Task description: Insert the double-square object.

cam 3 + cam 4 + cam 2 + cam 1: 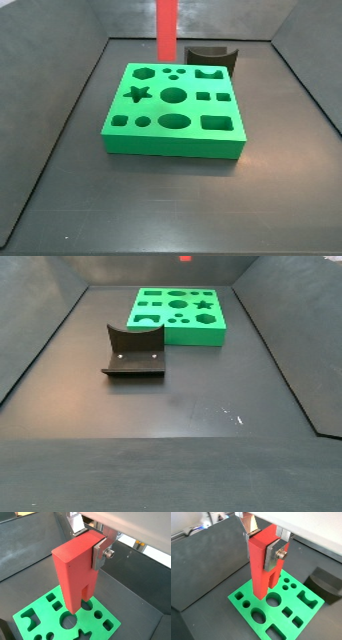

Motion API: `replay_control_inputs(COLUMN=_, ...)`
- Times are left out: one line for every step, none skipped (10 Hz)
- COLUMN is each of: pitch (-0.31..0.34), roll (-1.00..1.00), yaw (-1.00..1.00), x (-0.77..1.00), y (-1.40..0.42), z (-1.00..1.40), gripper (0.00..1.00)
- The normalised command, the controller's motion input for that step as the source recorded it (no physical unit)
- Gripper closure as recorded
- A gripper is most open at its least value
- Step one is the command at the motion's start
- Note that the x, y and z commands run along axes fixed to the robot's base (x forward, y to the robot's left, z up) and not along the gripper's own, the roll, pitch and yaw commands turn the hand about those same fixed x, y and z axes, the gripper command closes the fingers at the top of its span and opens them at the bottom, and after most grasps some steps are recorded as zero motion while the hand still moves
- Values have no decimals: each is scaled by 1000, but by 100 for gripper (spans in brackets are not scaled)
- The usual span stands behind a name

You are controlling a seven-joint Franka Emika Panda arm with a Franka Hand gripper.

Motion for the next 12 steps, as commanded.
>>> replay_control_inputs(pitch=0, roll=-91, yaw=-891, x=286, y=83, z=0, gripper=100)
replay_control_inputs(pitch=0, roll=-101, yaw=-883, x=300, y=83, z=0, gripper=100)
replay_control_inputs(pitch=0, roll=-103, yaw=-874, x=317, y=83, z=0, gripper=100)
replay_control_inputs(pitch=0, roll=-100, yaw=-874, x=311, y=83, z=0, gripper=100)
replay_control_inputs(pitch=0, roll=-100, yaw=-883, x=309, y=83, z=0, gripper=100)
replay_control_inputs(pitch=0, roll=-81, yaw=-891, x=286, y=86, z=0, gripper=100)
replay_control_inputs(pitch=0, roll=-39, yaw=-914, x=229, y=100, z=-77, gripper=100)
replay_control_inputs(pitch=0, roll=-6, yaw=-966, x=151, y=89, z=-137, gripper=100)
replay_control_inputs(pitch=0, roll=-6, yaw=-974, x=151, y=80, z=-137, gripper=100)
replay_control_inputs(pitch=0, roll=-20, yaw=-966, x=186, y=74, z=-114, gripper=100)
replay_control_inputs(pitch=0, roll=-11, yaw=-957, x=200, y=83, z=-137, gripper=100)
replay_control_inputs(pitch=0, roll=-1, yaw=-966, x=189, y=94, z=-160, gripper=100)
